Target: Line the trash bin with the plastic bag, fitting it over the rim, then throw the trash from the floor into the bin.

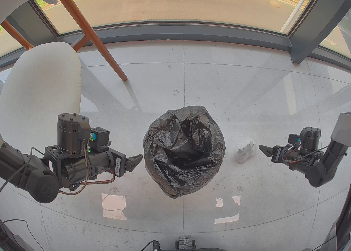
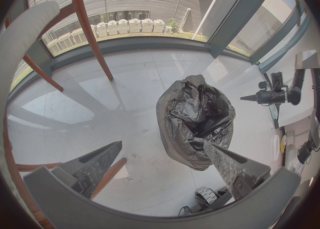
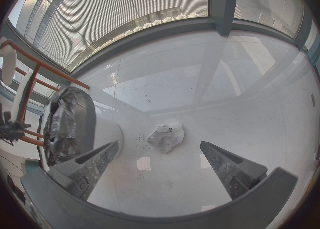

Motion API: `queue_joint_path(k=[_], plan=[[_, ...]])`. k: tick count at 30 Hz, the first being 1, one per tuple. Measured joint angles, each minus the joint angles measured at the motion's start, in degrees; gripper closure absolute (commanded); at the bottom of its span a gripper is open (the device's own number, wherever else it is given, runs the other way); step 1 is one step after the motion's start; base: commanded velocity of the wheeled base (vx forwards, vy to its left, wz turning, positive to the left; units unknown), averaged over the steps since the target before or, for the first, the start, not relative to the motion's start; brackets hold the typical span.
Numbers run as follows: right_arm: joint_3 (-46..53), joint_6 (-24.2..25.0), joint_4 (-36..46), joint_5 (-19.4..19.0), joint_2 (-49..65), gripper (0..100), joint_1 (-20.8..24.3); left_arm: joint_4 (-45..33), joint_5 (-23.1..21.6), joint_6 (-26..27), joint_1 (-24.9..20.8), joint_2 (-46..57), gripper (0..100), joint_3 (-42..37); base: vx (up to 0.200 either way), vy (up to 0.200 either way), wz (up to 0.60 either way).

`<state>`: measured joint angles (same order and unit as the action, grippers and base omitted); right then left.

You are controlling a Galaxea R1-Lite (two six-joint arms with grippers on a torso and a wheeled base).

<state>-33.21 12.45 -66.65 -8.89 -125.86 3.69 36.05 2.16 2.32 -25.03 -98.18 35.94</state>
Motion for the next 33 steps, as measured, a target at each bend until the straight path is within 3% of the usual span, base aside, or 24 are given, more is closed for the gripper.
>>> queue_joint_path(k=[7,19,20,26,33], plan=[[-11.33,-0.52,-0.9,-0.04,-10.5,0,1.26,1.06,-0.44,1.01,-1.78,1.72,0,-0.22,0.0,0.0,0.0],[-31.37,-0.93,8.29,0.0,-21.97,0,2.58,3.91,-0.79,1.54,-2.84,2.51,0,-0.63,0.0,0.0,0.0],[-32.55,-0.96,8.87,0.02,-22.63,100,2.63,3.96,-0.77,1.56,-2.84,2.54,0,-0.66,0.0,0.0,0.0],[-38.49,-1.32,13.47,0.4,-26.23,100,2.91,4.11,-0.71,1.62,-2.86,2.65,0,-0.74,0.0,0.0,0.0],[-39.31,-1.37,13.0,0.46,-27.92,100,2.47,4.16,-0.55,1.38,-2.73,2.68,0,-0.96,0.0,0.0,0.0]])
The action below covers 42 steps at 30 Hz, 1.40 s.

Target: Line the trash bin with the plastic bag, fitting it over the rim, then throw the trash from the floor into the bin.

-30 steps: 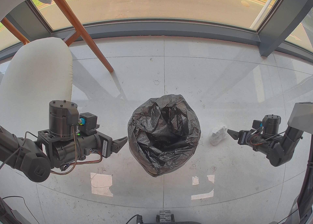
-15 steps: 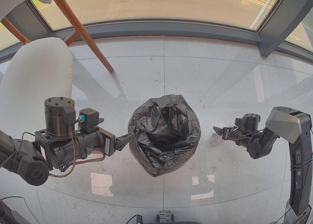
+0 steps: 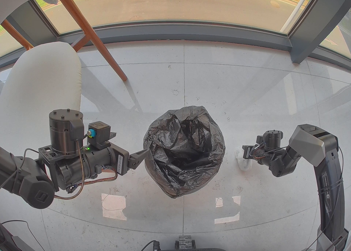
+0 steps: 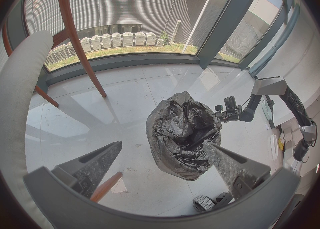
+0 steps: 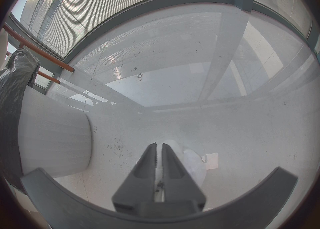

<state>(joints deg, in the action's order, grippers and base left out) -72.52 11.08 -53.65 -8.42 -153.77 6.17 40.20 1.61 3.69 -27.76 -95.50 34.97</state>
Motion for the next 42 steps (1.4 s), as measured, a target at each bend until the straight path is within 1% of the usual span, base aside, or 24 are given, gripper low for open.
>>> queue_joint_path(k=[6,10,11,18,22,26,31,34,35,42], plan=[[2.21,-0.6,-0.16,-0.3,2.1,100,-1.07,0.05,0.05,0.02,0.11,0.18,0,-0.13,0.0,0.0,0.0],[4.52,-0.94,-0.22,-0.82,6.69,100,-2.18,0.05,0.02,0.05,0.09,0.4,0,-0.15,0.0,0.0,0.0],[5.35,-0.99,-0.22,-1.07,7.98,0,-2.45,0.05,0.05,0.05,0.09,0.44,0,-0.15,0.0,0.0,0.0],[15.12,-1.12,-0.29,-2.11,17.49,0,-3.43,0.46,0.0,-0.06,0.09,0.72,0,-0.15,0.0,0.0,0.0],[21.35,-0.93,-0.29,-1.61,20.68,0,-1.6,1.48,-0.02,-0.13,0.09,0.74,0,-0.15,0.0,0.0,0.0],[24.08,-0.77,-0.4,0.05,21.41,0,0.74,1.91,-0.05,-0.17,0.09,0.77,0,-0.09,0.0,0.0,0.0],[22.81,-0.41,-2.21,2.55,17.69,0,2.12,2.02,-0.06,-0.17,0.04,0.74,0,-0.06,0.0,0.0,0.0],[21.18,-0.13,-3.06,3.64,14.99,0,2.56,2.02,-0.06,-0.22,0.11,0.74,0,-0.09,0.0,0.0,0.0],[19.27,0.16,-3.15,4.51,12.62,0,2.69,2.02,-0.06,-0.24,0.11,0.72,0,-0.11,0.0,0.0,0.0],[11.86,1.28,2.79,7.41,6.86,0,3.15,2.07,-0.06,-0.3,0.22,0.63,0,-0.15,0.0,0.0,0.0]])
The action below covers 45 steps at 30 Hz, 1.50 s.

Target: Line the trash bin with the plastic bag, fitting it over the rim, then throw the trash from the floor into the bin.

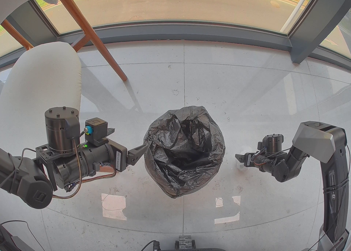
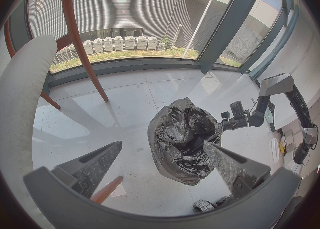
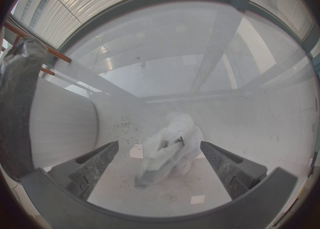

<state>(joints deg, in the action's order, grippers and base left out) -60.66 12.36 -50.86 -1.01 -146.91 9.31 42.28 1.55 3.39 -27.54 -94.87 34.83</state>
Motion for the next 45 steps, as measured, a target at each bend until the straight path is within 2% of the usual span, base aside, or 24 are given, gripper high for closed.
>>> queue_joint_path(k=[1,2,11,19,25,31,36,40,45], plan=[[-0.59,0.46,0.3,0.12,-0.34,0,0.0,-0.02,0.0,0.0,0.0,-0.04,0,0.0,0.0,0.0,0.0],[-1.16,1.01,0.48,0.22,-0.69,100,0.05,-0.02,0.0,-0.05,0.01,-0.09,0,0.01,0.0,0.0,0.0],[-2.27,1.8,0.17,0.23,-1.99,100,0.11,-0.02,-0.05,0.02,0.04,-0.15,0,-0.11,0.0,0.0,0.0],[1.76,1.89,-0.02,-0.82,1.79,100,-0.5,-0.05,-0.02,0.09,0.15,0.57,0,-1.21,0.0,0.0,0.0],[7.24,2.52,0.2,-2.54,11.17,100,-1.74,0.01,-0.18,0.16,0.17,2.19,0,-2.43,0.0,0.0,0.0],[12.9,3.71,2.78,-7.52,25.99,100,-1.0,0.09,-0.82,0.27,0.2,3.46,0,-2.78,0.0,0.0,0.0],[15.85,4.28,8.92,-10.91,39.13,100,2.97,0.89,-1.45,0.3,0.1,4.11,0,-2.67,0.0,0.0,0.0],[17.6,4.63,14.38,-13.26,49.92,100,10.56,1.67,-1.87,0.38,0.09,4.63,0,-2.69,0.0,0.0,0.0],[18.52,4.88,16.59,-14.34,57.69,100,18.08,2.11,-2.61,0.44,0.01,5.64,0,-3.41,0.0,0.0,0.0]])
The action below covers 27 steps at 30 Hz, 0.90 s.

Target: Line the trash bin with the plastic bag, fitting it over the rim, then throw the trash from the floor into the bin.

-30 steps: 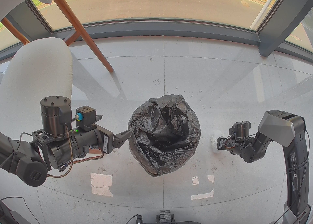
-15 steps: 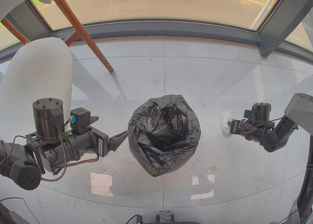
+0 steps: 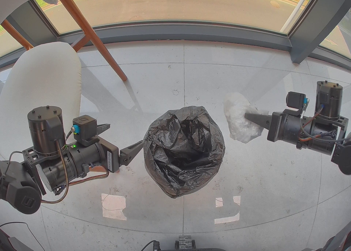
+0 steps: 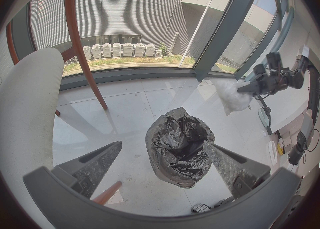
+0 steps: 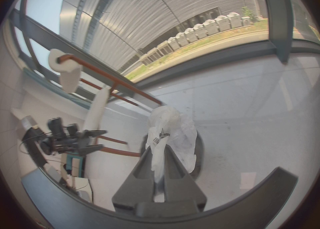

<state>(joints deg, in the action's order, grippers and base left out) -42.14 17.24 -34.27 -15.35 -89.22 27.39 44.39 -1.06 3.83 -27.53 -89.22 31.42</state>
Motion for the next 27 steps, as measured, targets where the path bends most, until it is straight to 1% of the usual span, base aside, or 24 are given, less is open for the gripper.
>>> queue_joint_path(k=[2,5,7,10,11,12,13,14,17,21,24,27], plan=[[0.2,0.05,0.48,-0.22,1.02,100,2.58,0.12,-0.63,0.05,-0.04,0.41,0,-0.5,0.0,0.0,0.0],[0.3,0.11,0.91,-0.5,0.28,100,5.24,0.5,-1.87,0.05,-0.11,1.0,0,-1.27,0.0,0.0,0.0],[0.26,0.11,0.59,-0.71,-2.34,100,7.23,1.76,-4.62,0.07,-0.2,1.63,0,-2.17,0.0,0.0,0.0],[-0.44,0.17,-2.13,-0.77,-6.69,100,8.91,3.78,-10.79,0.2,-0.26,2.29,0,-3.47,0.0,0.0,0.0],[-0.68,0.2,-3.83,-0.72,-8.27,100,9.34,4.35,-12.26,0.27,-0.26,2.49,0,-3.96,0.0,0.0,0.0],[-1.13,0.2,-7.61,-0.52,-10.69,100,9.81,5.01,-13.47,0.6,-0.3,2.73,0,-4.72,0.0,0.0,0.0],[-1.24,0.2,-8.64,-0.44,-11.33,100,9.95,5.21,-13.78,0.79,-0.3,2.84,0,-5.05,0.0,0.0,0.0],[-1.4,0.2,-10.18,-0.27,-12.32,0,10.14,5.42,-14.09,1.06,-0.3,2.97,0,-5.45,0.0,0.0,0.0],[-1.54,0.2,-13.49,0.29,-15.63,0,10.73,6.25,-14.84,2.0,-0.3,3.47,0,-6.84,0.0,0.0,0.0],[-0.96,0.17,-14.26,1.45,-17.99,0,10.95,6.9,-15.27,2.52,-0.22,4.44,0,-7.83,0.0,0.0,0.0],[-0.66,0.33,-14.2,2.88,-17.73,0,10.61,6.9,-15.1,2.52,-0.17,5.41,0,-8.16,0.0,0.0,0.0],[0.33,1.18,-13.96,3.97,-14.77,0,9.44,6.88,-14.24,2.41,-0.09,7.14,0,-8.79,0.0,0.0,0.0]])
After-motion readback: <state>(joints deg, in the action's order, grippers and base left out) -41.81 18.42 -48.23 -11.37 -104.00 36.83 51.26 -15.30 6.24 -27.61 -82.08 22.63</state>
